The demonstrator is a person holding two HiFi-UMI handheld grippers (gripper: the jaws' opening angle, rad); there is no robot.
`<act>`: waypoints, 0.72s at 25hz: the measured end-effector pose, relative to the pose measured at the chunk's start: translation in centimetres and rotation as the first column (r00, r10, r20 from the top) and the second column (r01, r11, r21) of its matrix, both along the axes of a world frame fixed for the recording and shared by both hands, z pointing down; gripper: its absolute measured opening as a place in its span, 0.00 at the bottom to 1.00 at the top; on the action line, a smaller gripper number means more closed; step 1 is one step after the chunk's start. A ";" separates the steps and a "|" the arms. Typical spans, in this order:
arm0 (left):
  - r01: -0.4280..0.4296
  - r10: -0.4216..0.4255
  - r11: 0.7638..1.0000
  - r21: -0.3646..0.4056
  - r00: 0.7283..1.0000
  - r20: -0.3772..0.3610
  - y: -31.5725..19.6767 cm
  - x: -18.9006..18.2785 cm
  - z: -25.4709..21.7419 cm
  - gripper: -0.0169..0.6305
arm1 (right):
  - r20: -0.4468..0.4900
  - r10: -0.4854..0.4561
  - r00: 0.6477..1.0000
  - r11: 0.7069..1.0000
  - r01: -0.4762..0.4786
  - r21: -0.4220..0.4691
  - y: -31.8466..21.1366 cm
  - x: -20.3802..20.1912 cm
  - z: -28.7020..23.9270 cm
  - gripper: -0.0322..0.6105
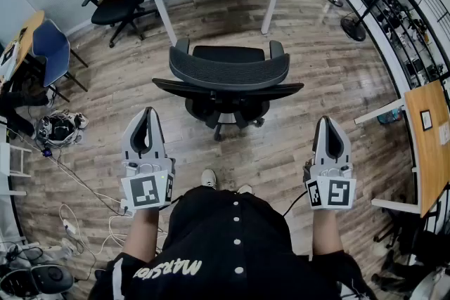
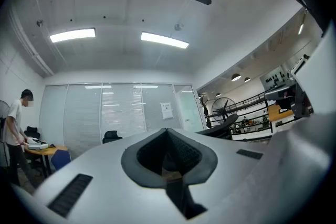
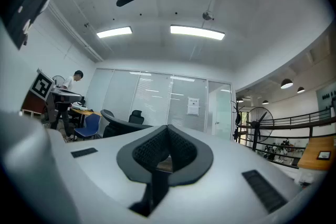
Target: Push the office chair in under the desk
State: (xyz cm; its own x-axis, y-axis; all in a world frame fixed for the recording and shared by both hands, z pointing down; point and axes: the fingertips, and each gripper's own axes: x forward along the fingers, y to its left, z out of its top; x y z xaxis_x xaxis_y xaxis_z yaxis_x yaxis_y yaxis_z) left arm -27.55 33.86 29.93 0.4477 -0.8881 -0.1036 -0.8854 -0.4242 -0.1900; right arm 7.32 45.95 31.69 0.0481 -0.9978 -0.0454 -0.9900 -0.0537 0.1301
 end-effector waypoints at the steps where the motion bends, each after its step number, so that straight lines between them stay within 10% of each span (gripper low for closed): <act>1: -0.001 0.001 1.000 0.000 1.000 -0.001 -0.1 0.0 -0.1 0.05 | 0.000 -0.002 1.000 1.000 0.002 0.000 -0.2 0.0 -0.1 0.09; 18: -0.026 0.026 0.999 -0.020 1.000 0.009 -0.9 0.8 0.7 0.05 | 0.060 -0.002 0.998 0.999 0.000 0.042 -0.2 0.5 -0.7 0.09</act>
